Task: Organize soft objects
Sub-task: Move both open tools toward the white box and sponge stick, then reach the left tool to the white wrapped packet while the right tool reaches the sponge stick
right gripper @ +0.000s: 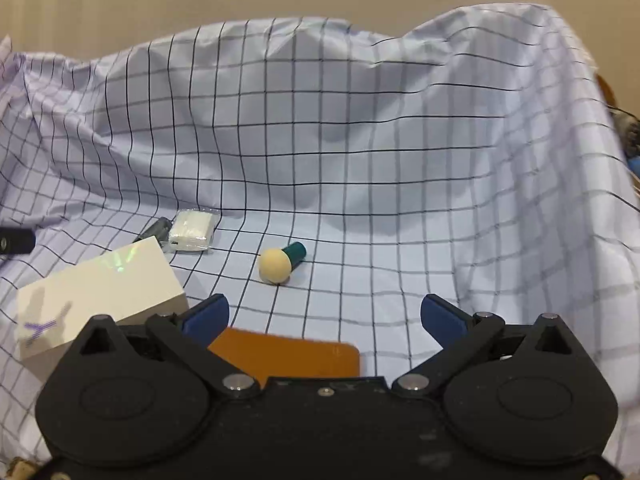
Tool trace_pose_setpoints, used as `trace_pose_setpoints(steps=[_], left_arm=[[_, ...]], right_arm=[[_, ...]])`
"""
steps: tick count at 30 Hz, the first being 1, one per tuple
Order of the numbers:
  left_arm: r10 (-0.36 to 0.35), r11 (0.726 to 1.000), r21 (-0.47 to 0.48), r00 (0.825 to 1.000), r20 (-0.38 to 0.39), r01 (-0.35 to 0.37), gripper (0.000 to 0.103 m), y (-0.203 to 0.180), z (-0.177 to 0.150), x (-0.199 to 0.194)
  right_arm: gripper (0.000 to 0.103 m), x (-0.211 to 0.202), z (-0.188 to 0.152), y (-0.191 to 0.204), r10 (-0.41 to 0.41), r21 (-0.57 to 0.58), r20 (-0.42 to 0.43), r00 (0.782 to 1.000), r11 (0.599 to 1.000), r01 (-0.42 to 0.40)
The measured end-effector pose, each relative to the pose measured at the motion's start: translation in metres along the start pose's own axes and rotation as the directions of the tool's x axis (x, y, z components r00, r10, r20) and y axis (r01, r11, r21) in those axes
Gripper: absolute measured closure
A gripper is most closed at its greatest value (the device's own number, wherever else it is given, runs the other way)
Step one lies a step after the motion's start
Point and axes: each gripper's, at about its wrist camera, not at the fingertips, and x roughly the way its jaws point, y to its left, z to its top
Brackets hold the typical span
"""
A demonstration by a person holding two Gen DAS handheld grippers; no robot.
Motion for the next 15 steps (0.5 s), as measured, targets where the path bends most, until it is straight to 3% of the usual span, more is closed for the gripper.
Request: trace_pose_setpoints(steps=[8, 15], left_arm=[[-0.014, 0.999, 0.037, 0.997, -0.079, 0.017, 0.003, -0.005, 0.023, 0.054], [-0.033, 0.999, 0.037, 0.983, -0.183, 0.04, 0.004, 0.0, 0.039, 0.103]], right_arm=[[0.002, 0.086, 0.027, -0.001, 0.064, -0.055, -0.09, 0.994, 0.996, -0.069], [0.013, 0.139, 0.03, 0.005, 0.091, -0.17, -0.143, 0.986, 0.979, -0.116]])
